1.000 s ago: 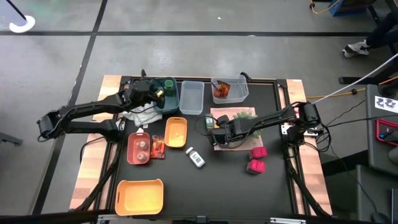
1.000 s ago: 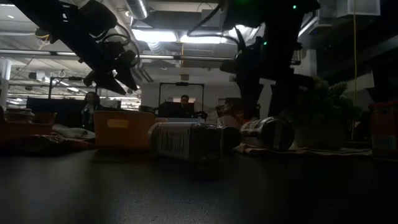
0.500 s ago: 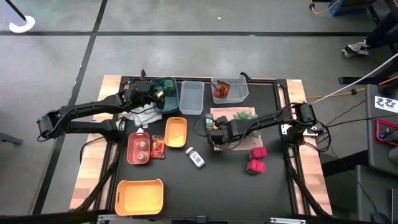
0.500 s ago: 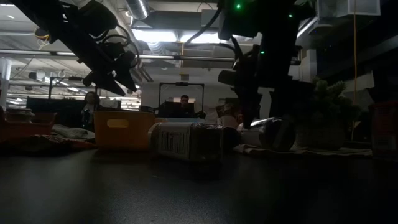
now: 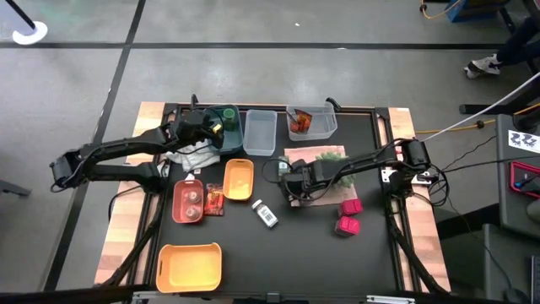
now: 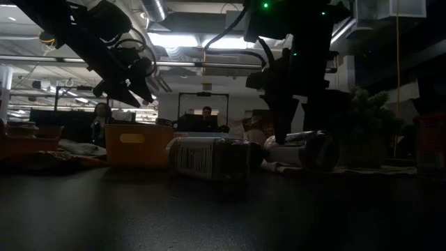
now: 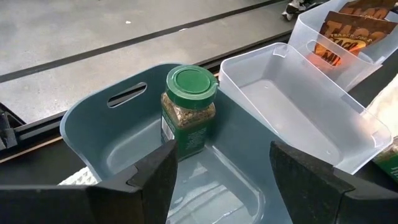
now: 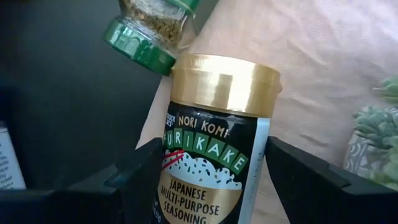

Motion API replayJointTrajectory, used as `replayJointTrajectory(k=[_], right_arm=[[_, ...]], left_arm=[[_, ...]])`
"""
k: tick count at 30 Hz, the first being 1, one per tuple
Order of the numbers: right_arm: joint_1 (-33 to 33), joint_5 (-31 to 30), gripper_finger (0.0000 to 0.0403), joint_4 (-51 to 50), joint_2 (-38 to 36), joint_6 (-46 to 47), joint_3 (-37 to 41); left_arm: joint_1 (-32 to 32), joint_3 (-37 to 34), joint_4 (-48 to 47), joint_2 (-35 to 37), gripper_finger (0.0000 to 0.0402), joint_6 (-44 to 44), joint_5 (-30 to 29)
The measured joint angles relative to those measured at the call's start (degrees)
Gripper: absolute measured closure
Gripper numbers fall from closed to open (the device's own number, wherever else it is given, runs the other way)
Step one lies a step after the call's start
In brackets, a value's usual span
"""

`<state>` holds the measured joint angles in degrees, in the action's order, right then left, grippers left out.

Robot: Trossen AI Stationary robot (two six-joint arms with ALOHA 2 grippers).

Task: Sort spices by type
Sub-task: Put the gold seasoning bottle into the left transparent bin

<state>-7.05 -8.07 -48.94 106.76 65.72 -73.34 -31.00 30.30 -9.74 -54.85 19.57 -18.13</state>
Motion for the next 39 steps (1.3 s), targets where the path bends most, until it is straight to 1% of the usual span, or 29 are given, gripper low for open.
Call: replayJointTrajectory(k=[4, 7, 11, 15, 22, 26, 30, 34, 39], right_arm=[[0.0, 0.3, 0.0127, 0.3, -0.8, -0.8, 0.1], [0.0, 0.9, 0.0127, 0.6, -0.8, -3.2, 0.1], [0.0, 1.9, 0.0127, 1.7, 0.2, -6.0, 0.1], [0.0, 2.1, 0.0127, 2.0, 0.8, -6.3, 0.1], [-0.3, -2.0, 0.0127, 2.5, 0.8, -6.2, 0.1], [-0.2, -2.4, 0.0127, 2.5, 0.8, -6.2, 0.1], [-0.2, -2.7, 0.0127, 2.6, 0.8, -6.2, 0.1], [-0.2, -2.9, 0.0127, 2.7, 0.9, -6.2, 0.1], [-0.2, -3.0, 0.0127, 2.7, 0.9, -6.1, 0.1]], left_arm=[[0.0, 0.0, 0.0, 0.0, 0.0164, 0.0, 0.0], [0.0, 0.0, 0.0, 0.0, 0.0164, 0.0, 0.0], [0.0, 0.0, 0.0, 0.0, 0.0164, 0.0, 0.0], [0.0, 0.0, -0.1, 0.0, 0.0164, 0.0, 0.0], [0.0, 0.0, -0.4, 0.0, 0.0164, 0.0, 0.0], [0.0, 0.0, -0.4, 0.0, 0.0164, -0.1, 0.0], [0.6, 0.0, -0.4, 0.1, 0.0164, -2.6, 0.0], [3.0, 0.0, -0.5, 2.2, 0.0164, -5.2, 0.0], [8.0, 0.0, -2.2, 9.3, 0.0164, -6.5, 0.0]])
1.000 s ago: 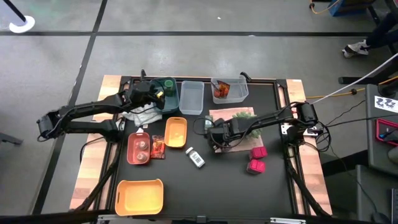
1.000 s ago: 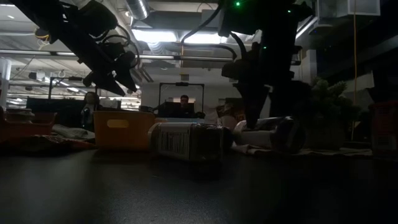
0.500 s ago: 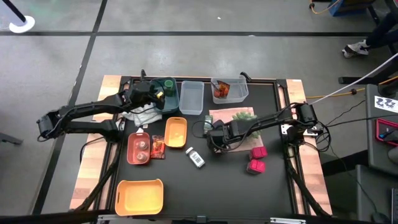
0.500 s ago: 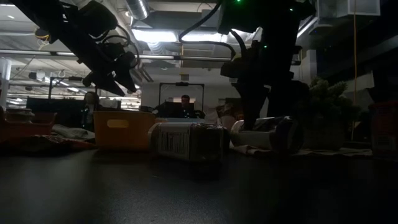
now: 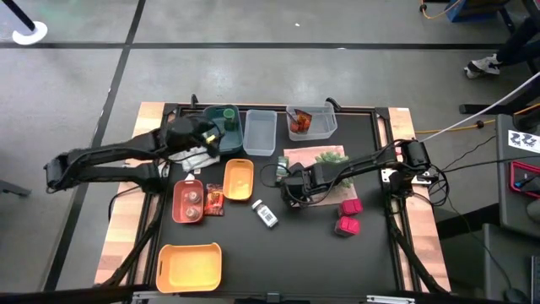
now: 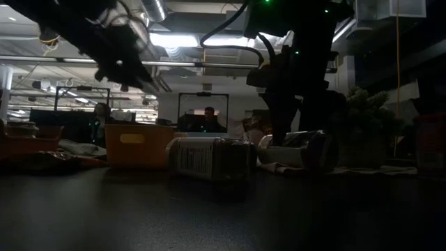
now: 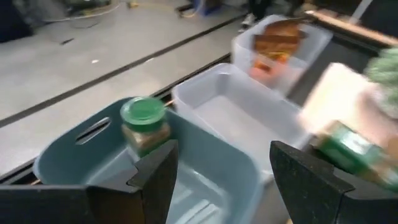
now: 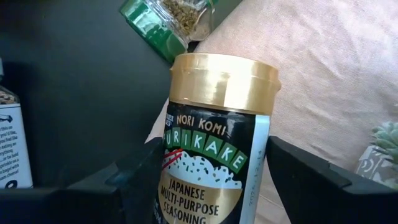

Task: Sort spices by type
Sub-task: Put the gold seasoning bottle into the left transparent bin

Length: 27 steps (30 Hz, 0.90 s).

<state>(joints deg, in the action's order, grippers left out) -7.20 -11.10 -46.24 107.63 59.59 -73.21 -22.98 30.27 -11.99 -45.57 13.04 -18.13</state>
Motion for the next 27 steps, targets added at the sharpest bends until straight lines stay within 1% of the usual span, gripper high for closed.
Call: replayJointTrajectory(k=[3, 6, 9, 17, 20, 27], right_arm=[[0.0, -0.1, 0.0127, 0.0, 0.0, 0.0, 0.0], [0.0, -0.3, 0.0127, 0.0, 0.0, 0.1, 0.0], [0.0, -0.3, 0.0127, 0.0, 0.0, 0.1, 0.0], [0.0, -0.3, 0.0127, 0.0, 0.0, 0.1, 0.0], [0.0, -0.3, 0.0127, 0.1, 0.0, 0.1, 0.0], [0.0, -0.3, 0.0127, 0.2, 0.0, 0.1, 0.0]], left_arm=[[3.8, 0.0, -5.8, 5.1, 0.0164, 0.1, 0.0], [7.6, 0.0, -11.7, 9.5, 0.0164, 3.3, 0.0], [11.2, 0.0, -14.7, 13.1, 0.0164, 4.3, 0.0], [18.8, -0.3, -19.9, 19.9, 0.0164, 3.1, 0.0], [21.0, -3.1, -18.0, 22.6, 0.0164, 3.2, 0.0], [25.6, -12.9, -7.9, 27.6, 0.0164, 1.8, 0.0]])
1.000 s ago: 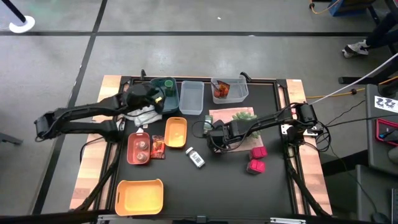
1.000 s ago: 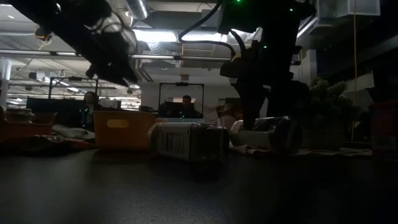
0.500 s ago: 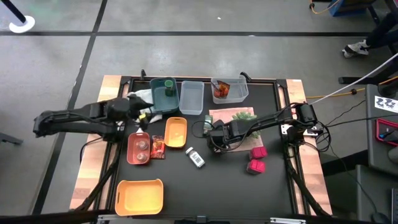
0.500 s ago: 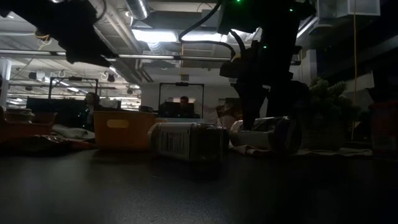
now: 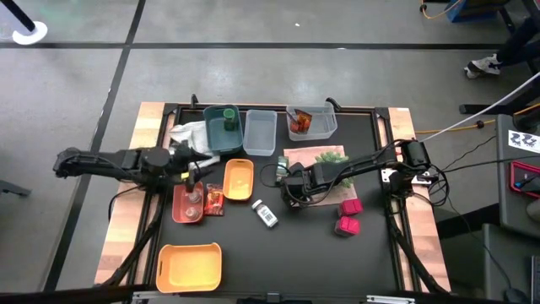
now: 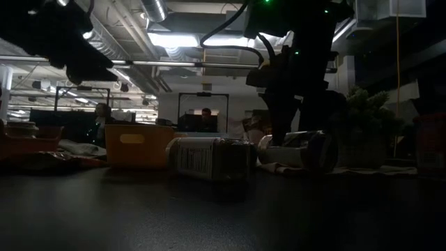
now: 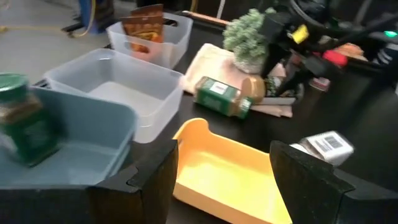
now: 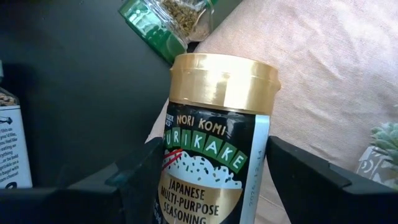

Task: Sort spices by type
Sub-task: Put the gold seasoning bottle into the left transparent bin

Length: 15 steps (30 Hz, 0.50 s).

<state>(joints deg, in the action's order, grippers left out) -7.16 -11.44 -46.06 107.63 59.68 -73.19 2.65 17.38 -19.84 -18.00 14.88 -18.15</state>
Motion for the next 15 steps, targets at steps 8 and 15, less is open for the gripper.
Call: replayJointTrajectory(k=[8, 15], right_arm=[[0.0, 0.0, 0.0127, 0.1, 0.0, 0.0, 0.0], [0.0, 0.0, 0.0127, 0.2, 0.0, 0.0, 0.0]], left_arm=[[3.5, -8.7, 9.4, 2.9, 0.0164, -0.7, 0.0], [4.1, -10.1, 9.4, 3.3, 0.0164, -1.2, 0.0]])
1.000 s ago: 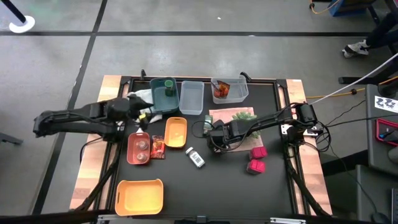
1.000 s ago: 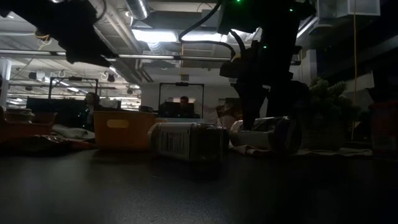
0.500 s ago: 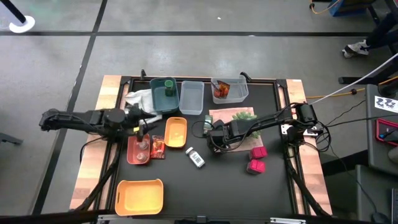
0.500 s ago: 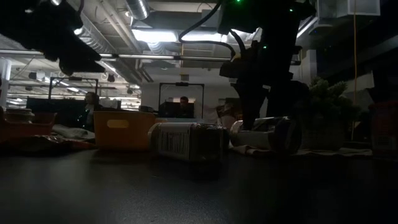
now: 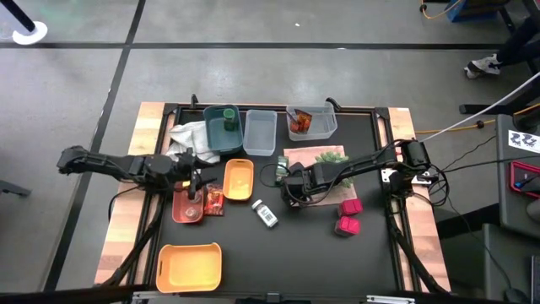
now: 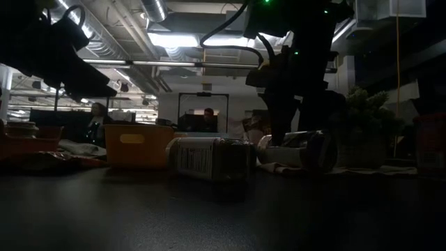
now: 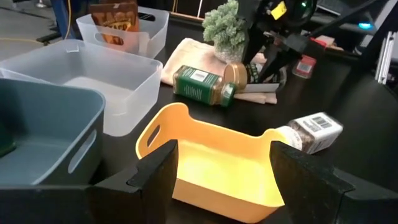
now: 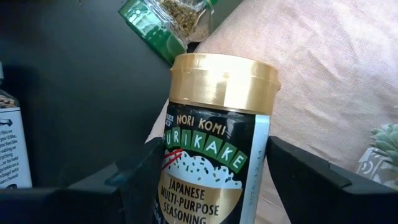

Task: Sort spices by type
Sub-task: Put the gold seasoning bottle into the left transparent bin

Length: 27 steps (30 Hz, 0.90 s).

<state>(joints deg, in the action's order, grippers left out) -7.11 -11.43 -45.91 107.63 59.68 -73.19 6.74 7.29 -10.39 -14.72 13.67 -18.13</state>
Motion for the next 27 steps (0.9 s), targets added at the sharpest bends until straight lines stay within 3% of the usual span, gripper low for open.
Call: replayJointTrajectory(k=[12, 27], right_arm=[[0.0, 0.0, 0.0127, 0.0, 0.0, 0.0, 0.0], [0.0, 0.0, 0.0127, -0.2, 0.0, -0.4, 0.0]], left_arm=[[0.0, 0.0, -2.3, 0.0, 0.0164, 2.6, 0.0], [0.0, 0.0, -12.7, 0.0, 0.0164, 2.8, 0.0]])
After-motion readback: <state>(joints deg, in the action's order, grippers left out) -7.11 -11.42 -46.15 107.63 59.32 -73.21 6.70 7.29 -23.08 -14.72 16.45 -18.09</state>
